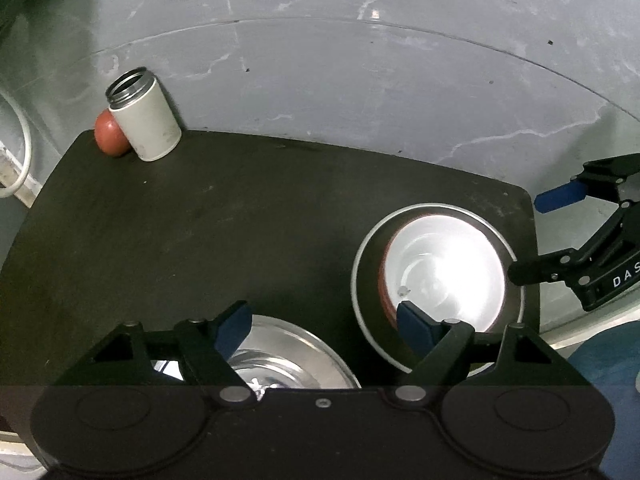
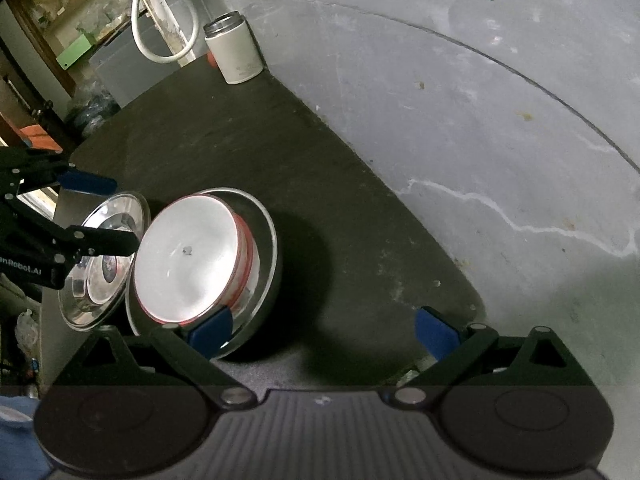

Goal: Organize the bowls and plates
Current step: 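Move both tools to the steel mixing bowl rim and close on it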

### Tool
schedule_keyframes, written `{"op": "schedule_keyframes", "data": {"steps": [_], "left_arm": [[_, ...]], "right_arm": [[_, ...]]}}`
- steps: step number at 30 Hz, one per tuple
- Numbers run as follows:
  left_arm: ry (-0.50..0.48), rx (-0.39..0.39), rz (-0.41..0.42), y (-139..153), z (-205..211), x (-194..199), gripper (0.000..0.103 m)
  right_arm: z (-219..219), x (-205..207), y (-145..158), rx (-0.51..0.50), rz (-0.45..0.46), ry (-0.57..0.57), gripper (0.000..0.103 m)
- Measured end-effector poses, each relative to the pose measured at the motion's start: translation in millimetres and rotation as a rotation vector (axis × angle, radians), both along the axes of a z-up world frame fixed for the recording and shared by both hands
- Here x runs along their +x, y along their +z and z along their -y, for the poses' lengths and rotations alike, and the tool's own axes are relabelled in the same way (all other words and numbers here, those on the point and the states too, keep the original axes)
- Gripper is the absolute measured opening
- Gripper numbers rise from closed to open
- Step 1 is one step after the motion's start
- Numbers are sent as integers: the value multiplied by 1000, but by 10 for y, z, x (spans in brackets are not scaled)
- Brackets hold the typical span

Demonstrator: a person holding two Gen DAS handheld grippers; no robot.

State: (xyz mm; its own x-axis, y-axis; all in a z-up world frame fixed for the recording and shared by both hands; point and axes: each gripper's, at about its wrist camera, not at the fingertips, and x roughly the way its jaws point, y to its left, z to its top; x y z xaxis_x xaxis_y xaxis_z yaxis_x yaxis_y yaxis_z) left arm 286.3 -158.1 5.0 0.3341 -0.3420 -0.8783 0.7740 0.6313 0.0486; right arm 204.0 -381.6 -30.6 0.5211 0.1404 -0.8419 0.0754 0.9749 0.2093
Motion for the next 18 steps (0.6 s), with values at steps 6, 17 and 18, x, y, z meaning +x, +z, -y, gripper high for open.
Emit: {"op": "schedule_keyframes", "data": {"steps": [6,17,18], "left_arm": [[25,12,-30,-99,-14,58,78],[-12,-11,-117,-271,173,85,19],[-15,-16,-129,-288,192,74,16]], "right_arm": [[-8,11,-2,-2,-2,2,100],[2,-15,2,-11,8,-14,93],[13,-22,3,-8,10,-19,91]]}}
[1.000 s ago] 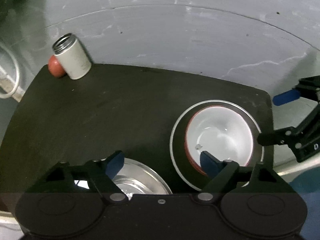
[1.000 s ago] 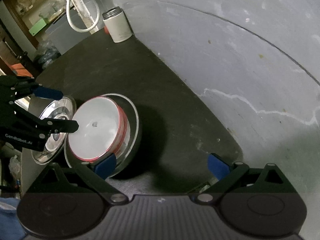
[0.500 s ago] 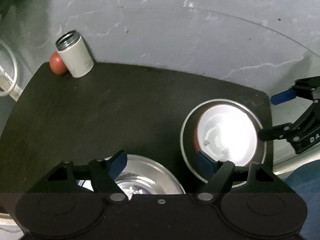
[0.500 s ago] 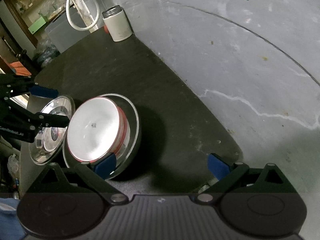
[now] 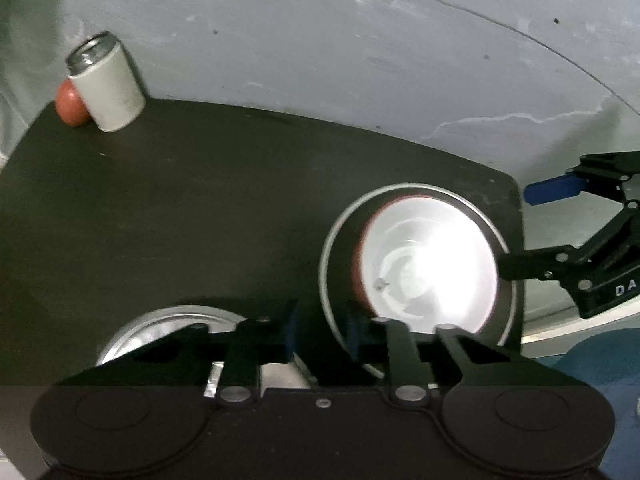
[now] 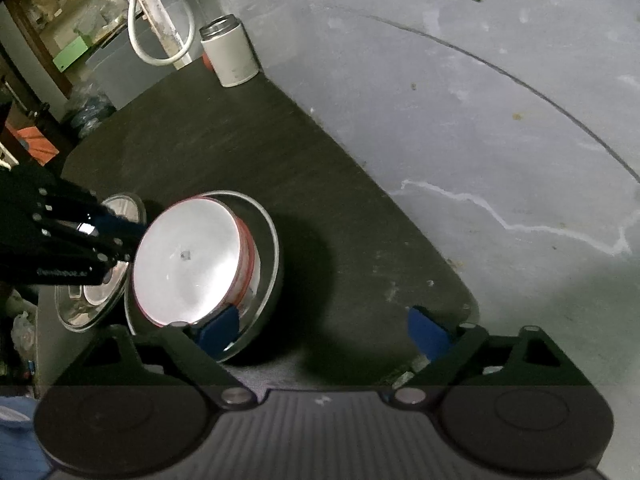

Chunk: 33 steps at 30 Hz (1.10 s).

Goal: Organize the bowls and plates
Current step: 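Move both tools to the steel mixing bowl rim and close on it, then lift the steel mixing bowl holding the white bowls with both tools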

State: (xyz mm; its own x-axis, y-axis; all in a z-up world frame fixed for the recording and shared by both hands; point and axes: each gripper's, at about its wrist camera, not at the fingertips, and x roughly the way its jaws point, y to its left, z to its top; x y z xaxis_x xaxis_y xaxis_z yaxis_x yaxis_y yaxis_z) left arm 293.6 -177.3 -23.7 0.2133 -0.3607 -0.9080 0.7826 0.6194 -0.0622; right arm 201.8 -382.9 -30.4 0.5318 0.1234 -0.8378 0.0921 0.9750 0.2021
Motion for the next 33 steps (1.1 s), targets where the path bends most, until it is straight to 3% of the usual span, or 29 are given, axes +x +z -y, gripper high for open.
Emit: {"op": "schedule_keyframes", "data": {"steps": [1,4,14,22,27,33], "left_arm": [[-1,-7,-9,-17,22,-15,11],[17,-27,-13,-42,66,-56,11],[106,-46,-15,-83,101,-118,10],[182,-52,-38,-78,104,-185,12],[198,-46,-34,-78,115,-200,12],[217,-51,-31,-76,116,-223,12]], "right_arm": [[13,-9,-3,2,0,-4,88],[27,-20,-13,7,-1,-21,82],[68,-17,-57,38,-5,-62,78],[9,7,17,16,-7,-61,48],[-13,65,13,20,-14,-49,39],[7,103,-34,42,-26,-65,38]]}}
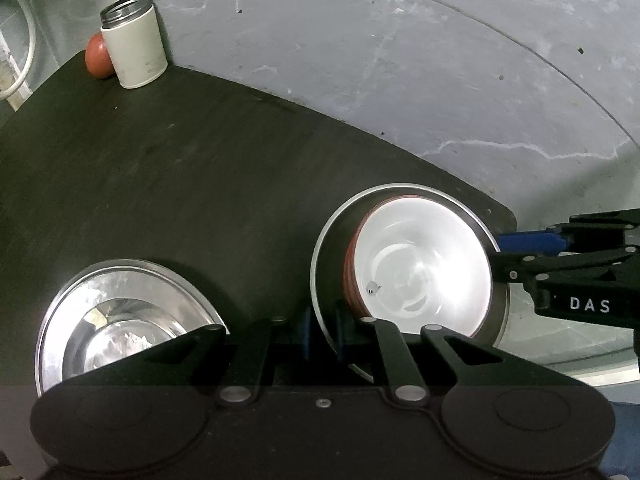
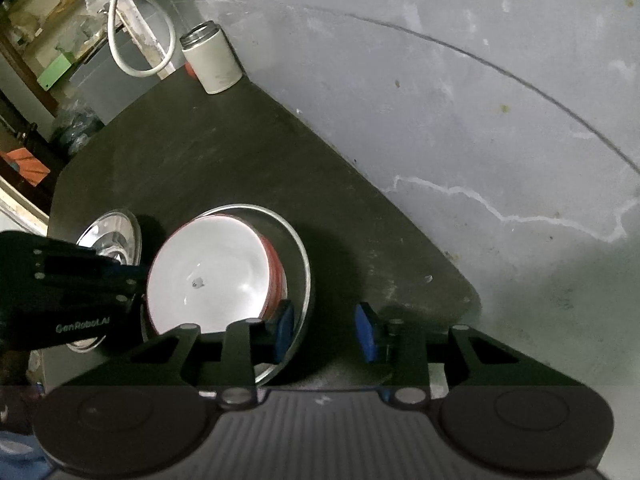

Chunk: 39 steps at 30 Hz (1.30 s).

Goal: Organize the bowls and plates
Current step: 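Lift the steel mixing bowl holding the white bowls with both tools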

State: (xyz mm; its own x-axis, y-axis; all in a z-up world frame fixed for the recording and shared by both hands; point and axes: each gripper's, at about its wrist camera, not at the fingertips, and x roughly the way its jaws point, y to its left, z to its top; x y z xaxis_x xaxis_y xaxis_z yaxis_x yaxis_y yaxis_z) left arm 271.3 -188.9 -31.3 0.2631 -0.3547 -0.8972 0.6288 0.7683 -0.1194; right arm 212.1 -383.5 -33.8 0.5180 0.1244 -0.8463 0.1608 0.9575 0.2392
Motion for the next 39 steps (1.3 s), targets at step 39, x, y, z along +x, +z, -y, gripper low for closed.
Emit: {"op": "schedule_keyframes", "data": {"steps": [39], "left_arm": [[100,-66,-28,18,-99,24,9]], "right_arm": [[99,44,-101,145,36,-30,12]]}}
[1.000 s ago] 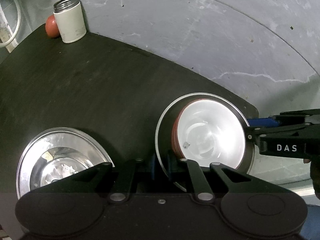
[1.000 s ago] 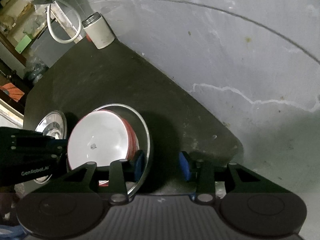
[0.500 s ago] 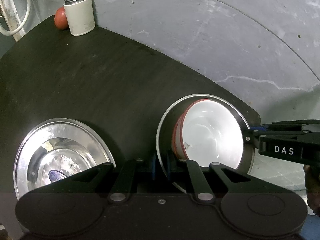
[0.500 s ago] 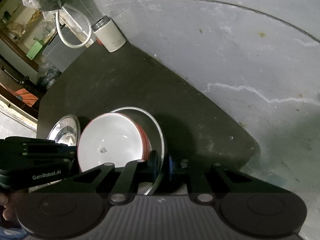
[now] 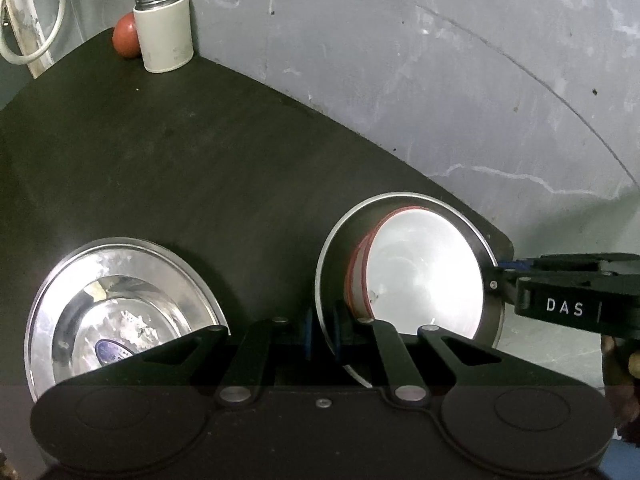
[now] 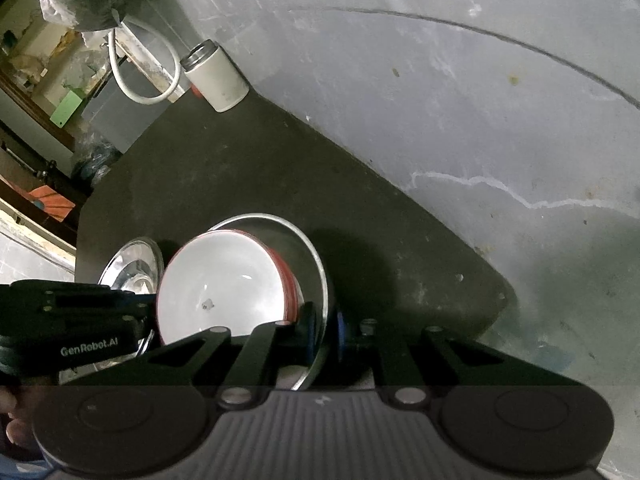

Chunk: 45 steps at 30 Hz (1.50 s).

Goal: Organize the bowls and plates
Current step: 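Lift the steel mixing bowl holding the white bowls with both tools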

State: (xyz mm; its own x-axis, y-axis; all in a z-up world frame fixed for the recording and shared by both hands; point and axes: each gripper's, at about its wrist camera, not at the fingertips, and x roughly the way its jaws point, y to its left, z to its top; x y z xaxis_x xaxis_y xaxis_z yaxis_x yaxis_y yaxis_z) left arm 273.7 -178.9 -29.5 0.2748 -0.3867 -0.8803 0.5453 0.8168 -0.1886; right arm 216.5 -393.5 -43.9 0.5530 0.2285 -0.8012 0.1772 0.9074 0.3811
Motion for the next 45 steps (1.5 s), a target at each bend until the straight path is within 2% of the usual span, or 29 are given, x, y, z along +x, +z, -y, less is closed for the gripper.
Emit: {"op": "schedule_keyframes", "data": {"steps": [8,27,40,45], "left_arm": [[40,-25,0,51,-96,41,8],[199,-75,24,227,-551,98,7],[290,-72,41,299,-855,100,6],[302,-73,25,213,-890,127,5]], "right_arm": [[-51,40,78,1,4,19,12],[-355,345,300,-6,31,144,12],[-615,490,387,-9,42,228,11],[-641,529,355,-15,34,211,10]]}}
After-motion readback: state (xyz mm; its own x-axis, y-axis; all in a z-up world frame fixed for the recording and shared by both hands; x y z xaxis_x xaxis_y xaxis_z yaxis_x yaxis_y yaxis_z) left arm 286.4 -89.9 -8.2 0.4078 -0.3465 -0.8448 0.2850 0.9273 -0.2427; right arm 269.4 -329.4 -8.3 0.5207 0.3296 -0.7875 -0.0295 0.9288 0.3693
